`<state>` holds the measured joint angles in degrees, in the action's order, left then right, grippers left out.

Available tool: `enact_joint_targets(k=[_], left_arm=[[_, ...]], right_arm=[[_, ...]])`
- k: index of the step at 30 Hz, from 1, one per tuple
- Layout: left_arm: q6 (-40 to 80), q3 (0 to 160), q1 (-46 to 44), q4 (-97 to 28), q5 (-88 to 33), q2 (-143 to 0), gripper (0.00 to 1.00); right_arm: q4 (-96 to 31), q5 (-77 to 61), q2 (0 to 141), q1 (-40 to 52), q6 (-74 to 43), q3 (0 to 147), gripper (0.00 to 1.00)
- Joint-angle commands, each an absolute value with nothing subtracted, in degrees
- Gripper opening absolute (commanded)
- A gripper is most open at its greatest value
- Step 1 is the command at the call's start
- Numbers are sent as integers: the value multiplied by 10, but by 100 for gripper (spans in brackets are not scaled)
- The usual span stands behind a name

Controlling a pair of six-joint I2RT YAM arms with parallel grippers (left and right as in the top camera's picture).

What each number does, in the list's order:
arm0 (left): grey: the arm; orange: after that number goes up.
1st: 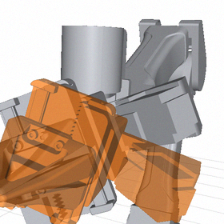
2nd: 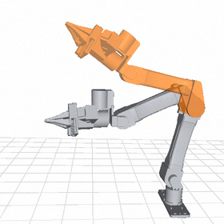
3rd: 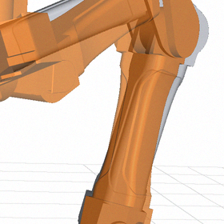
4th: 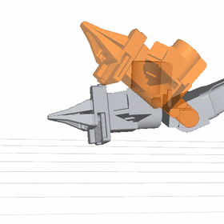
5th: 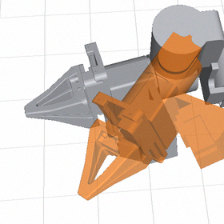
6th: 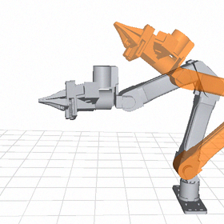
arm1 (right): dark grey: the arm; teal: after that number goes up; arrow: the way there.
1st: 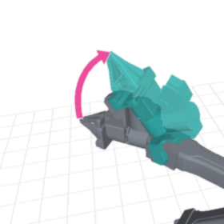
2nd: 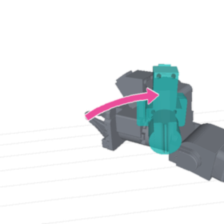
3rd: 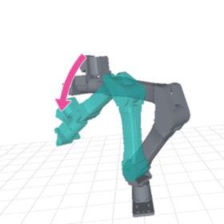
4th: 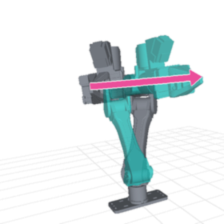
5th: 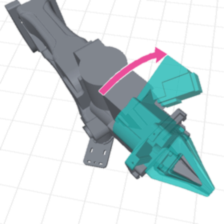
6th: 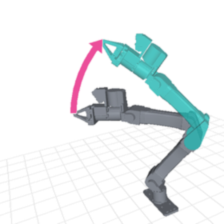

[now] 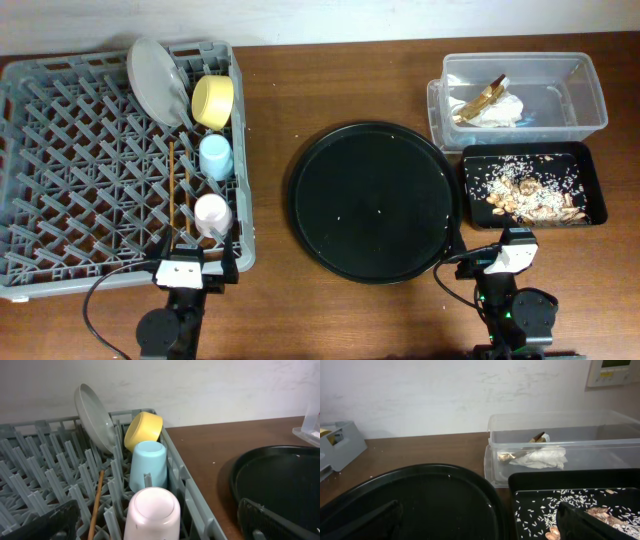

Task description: Sort waste into correct bins and load items into the dishwasher rack

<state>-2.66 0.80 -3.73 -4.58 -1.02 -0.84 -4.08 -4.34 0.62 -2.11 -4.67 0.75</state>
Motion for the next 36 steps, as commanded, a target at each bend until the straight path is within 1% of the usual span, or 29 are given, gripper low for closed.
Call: enact_joint_targets(k=[1,11,15,36], left_arm=[[-36,5,-36,-48,-2,-3,100],[-36,5,-36,-48,-2,-3,100],[-36,5,-36,-48,-2,-3,100],[-35,5,-36,-48,-2,-3,100]], right_arm=[[-41,-39,2,-23,-47,3,99],[-41,-39,2,-23,-47,3,98],[-41,-39,5,8,-47,3,98],[-41,-39,5,8,-47,3,98]])
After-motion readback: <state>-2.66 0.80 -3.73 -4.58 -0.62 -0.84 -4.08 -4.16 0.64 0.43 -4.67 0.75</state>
